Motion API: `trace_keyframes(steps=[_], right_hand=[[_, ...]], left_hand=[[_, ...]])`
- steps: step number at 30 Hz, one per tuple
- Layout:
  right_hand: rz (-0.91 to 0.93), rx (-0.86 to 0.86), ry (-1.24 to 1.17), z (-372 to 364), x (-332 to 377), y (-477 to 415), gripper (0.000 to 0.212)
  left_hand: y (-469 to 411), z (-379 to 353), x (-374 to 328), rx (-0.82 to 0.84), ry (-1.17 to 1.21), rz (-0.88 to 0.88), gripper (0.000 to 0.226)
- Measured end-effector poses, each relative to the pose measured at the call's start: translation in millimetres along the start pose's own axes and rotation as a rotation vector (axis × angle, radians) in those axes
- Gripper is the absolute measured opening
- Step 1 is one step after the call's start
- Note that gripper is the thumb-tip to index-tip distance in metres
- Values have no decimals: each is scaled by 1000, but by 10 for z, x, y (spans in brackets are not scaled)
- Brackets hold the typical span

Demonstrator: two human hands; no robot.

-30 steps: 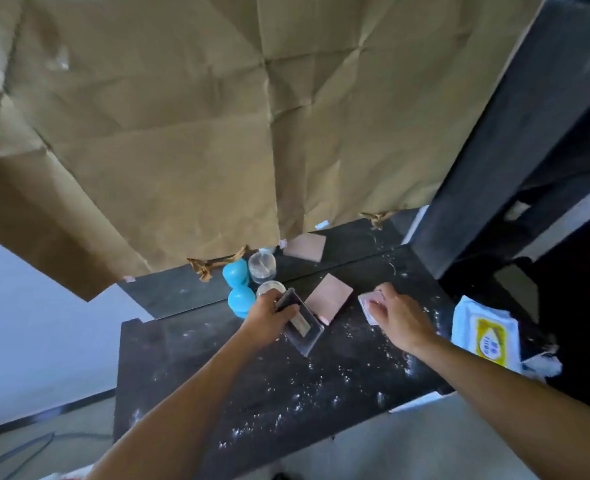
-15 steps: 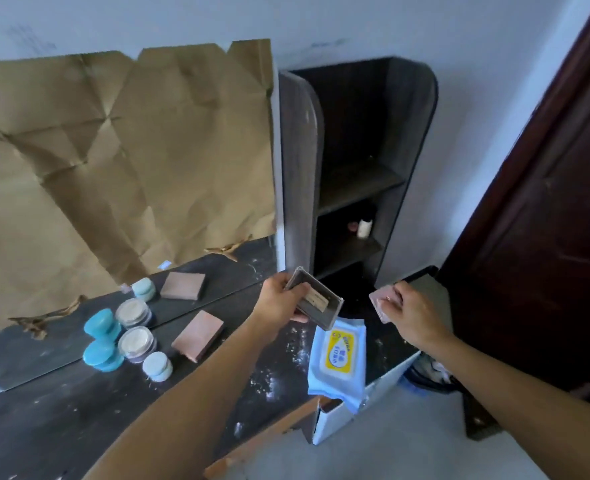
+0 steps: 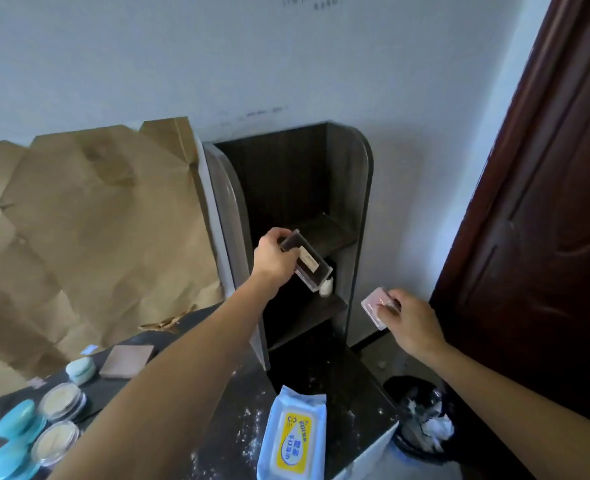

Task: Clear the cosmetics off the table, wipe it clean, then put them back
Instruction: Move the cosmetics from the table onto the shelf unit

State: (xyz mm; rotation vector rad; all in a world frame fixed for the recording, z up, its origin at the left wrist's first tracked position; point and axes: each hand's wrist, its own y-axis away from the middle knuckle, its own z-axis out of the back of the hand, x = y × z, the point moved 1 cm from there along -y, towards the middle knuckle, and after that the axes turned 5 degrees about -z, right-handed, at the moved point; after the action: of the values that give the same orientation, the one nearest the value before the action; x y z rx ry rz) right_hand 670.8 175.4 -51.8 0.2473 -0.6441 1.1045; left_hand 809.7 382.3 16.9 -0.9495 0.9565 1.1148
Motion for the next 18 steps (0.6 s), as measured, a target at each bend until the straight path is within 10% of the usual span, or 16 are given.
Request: trace_keyframes(steps=[18], right_hand=[[137,337,-395,-314,642,-1747,30]], left_hand=[[-928,-181,379,-313,-497,148,25]])
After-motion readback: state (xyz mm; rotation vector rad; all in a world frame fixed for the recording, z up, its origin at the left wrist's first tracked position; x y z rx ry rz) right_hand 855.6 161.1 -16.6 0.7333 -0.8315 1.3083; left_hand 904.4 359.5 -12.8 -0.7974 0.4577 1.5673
